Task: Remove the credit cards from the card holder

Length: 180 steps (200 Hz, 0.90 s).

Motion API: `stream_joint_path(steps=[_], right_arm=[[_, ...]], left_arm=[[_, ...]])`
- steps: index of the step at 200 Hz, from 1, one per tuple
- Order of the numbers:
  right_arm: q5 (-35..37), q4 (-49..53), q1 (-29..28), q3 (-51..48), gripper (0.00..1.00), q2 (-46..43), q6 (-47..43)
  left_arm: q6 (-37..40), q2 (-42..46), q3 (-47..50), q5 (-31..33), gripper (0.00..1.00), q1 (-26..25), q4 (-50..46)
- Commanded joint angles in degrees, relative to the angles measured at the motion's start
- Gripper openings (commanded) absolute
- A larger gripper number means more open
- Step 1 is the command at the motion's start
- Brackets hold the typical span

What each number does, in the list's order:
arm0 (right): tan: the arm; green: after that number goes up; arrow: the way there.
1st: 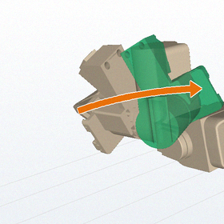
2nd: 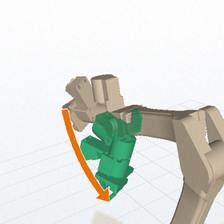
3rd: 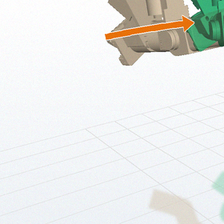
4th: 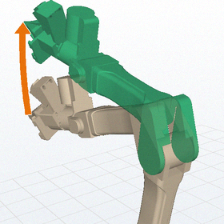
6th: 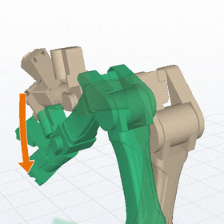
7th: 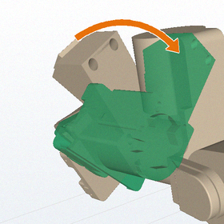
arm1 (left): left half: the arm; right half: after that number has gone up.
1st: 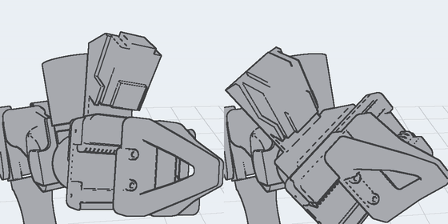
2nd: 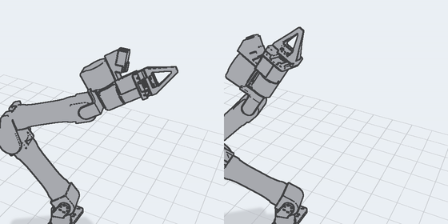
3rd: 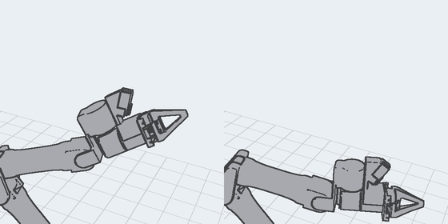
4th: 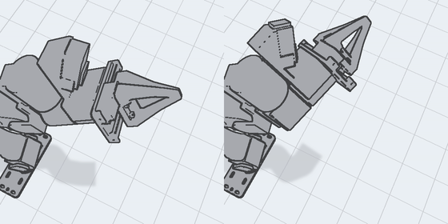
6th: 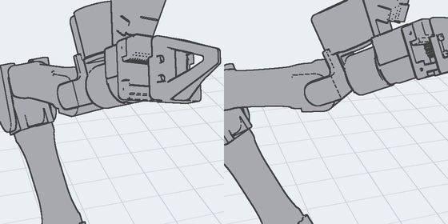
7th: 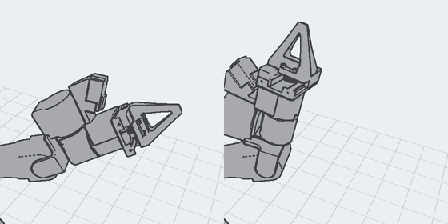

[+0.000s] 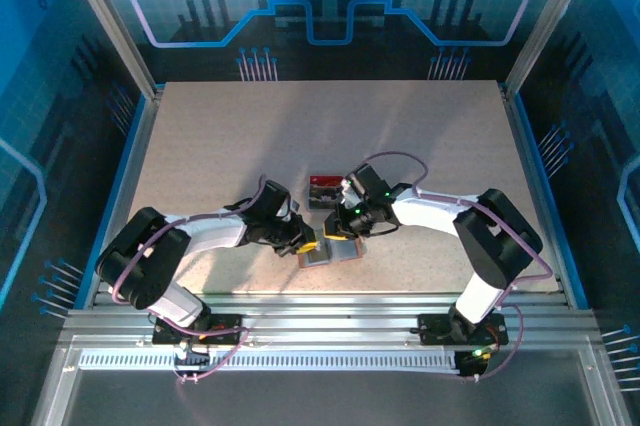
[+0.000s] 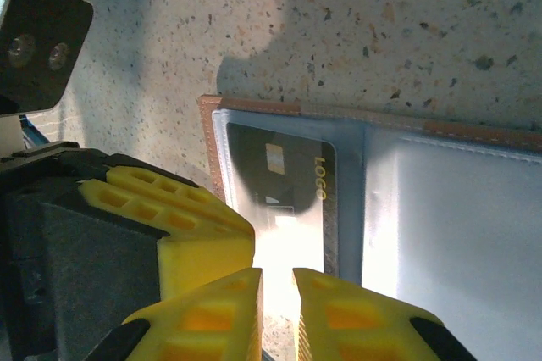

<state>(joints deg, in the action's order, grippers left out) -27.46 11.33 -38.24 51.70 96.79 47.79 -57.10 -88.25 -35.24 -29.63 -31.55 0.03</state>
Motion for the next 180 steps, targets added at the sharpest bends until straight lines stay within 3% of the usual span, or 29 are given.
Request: stream_joint_path(steps=[1,180], right_arm=[[-1.08,-0.53,-0.69,-0.73,0.17,1.22,-0.33],[-3.74,-2.74,-1.80,0.01,0.20,5.76,-0.34]], left_arm=[[2.56,-0.21,-0.44,1.03,0.14,0.35,-4.25],[4.72,-0.94,-1.23,2.45,0.13,0.33,-7.22]])
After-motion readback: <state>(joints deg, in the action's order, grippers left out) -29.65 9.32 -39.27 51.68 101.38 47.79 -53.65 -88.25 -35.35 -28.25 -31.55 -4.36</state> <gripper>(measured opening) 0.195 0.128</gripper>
